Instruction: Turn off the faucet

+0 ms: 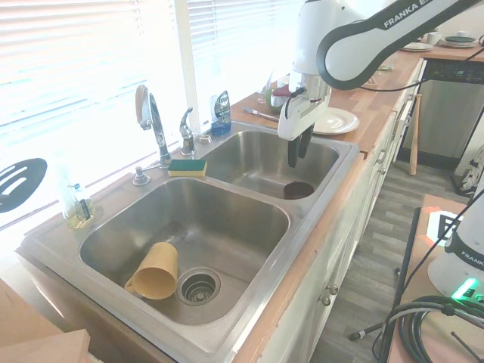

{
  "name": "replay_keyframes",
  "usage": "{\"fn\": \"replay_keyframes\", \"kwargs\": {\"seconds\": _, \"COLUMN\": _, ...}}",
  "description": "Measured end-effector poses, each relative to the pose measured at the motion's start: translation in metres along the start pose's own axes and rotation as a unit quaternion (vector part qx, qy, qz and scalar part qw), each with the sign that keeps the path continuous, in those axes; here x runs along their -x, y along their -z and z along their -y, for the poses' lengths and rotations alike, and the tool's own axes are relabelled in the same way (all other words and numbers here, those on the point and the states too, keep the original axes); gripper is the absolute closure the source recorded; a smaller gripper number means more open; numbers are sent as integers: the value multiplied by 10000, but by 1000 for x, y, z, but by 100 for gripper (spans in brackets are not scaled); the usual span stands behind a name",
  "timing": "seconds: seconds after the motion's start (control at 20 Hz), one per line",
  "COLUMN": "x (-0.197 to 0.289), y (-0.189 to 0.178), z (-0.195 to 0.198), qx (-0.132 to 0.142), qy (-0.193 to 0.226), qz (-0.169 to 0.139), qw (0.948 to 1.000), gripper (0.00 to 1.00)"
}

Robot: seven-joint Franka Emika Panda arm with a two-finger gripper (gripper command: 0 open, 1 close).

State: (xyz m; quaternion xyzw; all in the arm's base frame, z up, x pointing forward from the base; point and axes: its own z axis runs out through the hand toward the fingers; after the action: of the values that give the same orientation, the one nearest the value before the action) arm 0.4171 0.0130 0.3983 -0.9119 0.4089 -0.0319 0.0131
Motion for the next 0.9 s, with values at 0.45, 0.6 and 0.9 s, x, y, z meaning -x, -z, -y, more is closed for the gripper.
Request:
{"fn": "replay_keyframes", "kwargs": {"seconds": 0.45, "x": 3, "y": 11, "z": 2, "qx": -36, "qy": -5, "qz": -55, "qw": 10000, "gripper": 100}}
{"fn": "replay_keyframes", "kwargs": {"seconds": 0.6, "x": -3, "y": 14, "z": 5, "qx": -76, "qy": -31, "qz": -107, "qw": 9999, "gripper": 100}}
{"fn": "replay_keyframes", "kwargs": {"seconds": 0.9, "x": -51, "y": 35, "z": 49, "qx": -863, "qy": -131, "qz": -762, "qw": 9933, "gripper": 100}}
